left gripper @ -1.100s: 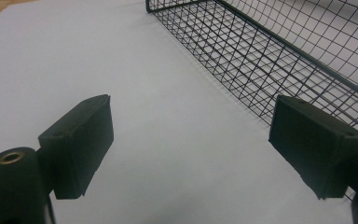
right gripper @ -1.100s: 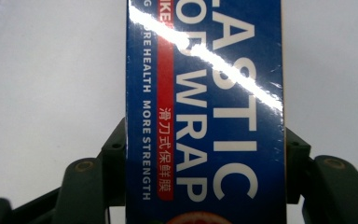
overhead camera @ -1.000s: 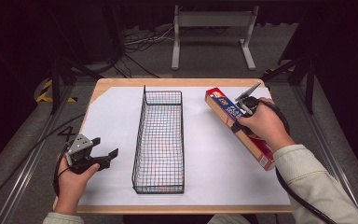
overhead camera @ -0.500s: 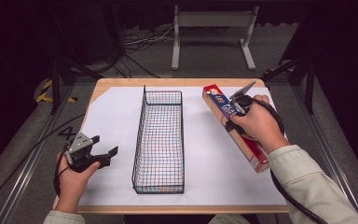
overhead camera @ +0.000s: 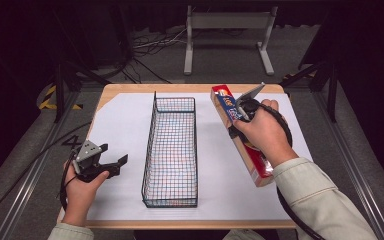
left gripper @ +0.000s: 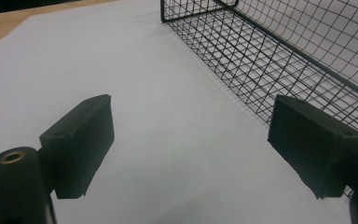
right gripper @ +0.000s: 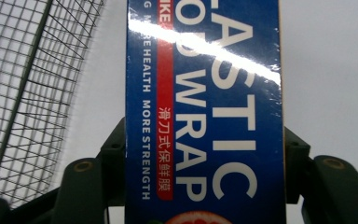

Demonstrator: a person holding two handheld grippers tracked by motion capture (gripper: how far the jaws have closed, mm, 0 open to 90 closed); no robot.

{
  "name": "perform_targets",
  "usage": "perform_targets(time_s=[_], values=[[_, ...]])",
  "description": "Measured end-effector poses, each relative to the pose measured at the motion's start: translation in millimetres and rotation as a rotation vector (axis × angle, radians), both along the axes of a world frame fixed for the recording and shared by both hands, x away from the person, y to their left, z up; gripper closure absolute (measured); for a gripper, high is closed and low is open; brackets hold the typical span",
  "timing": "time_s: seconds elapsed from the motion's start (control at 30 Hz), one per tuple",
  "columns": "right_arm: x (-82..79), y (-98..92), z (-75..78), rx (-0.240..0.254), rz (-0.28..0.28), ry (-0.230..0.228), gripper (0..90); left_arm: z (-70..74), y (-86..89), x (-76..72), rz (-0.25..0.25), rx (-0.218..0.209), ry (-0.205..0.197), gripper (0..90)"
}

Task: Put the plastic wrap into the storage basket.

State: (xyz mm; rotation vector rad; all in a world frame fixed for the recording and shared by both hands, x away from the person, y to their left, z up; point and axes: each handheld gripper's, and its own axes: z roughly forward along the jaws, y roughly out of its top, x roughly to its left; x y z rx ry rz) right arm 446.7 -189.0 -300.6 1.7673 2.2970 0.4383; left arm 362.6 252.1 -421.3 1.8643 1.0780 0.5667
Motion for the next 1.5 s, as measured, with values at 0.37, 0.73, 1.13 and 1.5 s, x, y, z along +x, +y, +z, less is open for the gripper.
perform_targets(time_s=[0.37, 0.73, 1.13, 1.5], values=[[-14.0, 35.2, 9.9, 0.004, -0.048, -0.020, 39.8, 0.2, 7.7, -18.4, 0.027, -0.016, -0.002, 15.0], [-14.9, 83.5, 15.3, -0.006, -0.086, -0.024, 39.9, -4.6, 8.8, -10.3, 0.099, 0.026, -0.030, 15.3], [-13.0, 115.0, 13.5, 0.038, -0.106, -0.004, 39.9, -8.7, 0.9, 1.0, 0.083, 0.013, -0.014, 15.2], [-4.5, 135.0, 8.6, 0.062, -0.195, -0.008, 39.9, -8.6, 1.5, 1.7, 0.090, 0.013, -0.016, 15.7]])
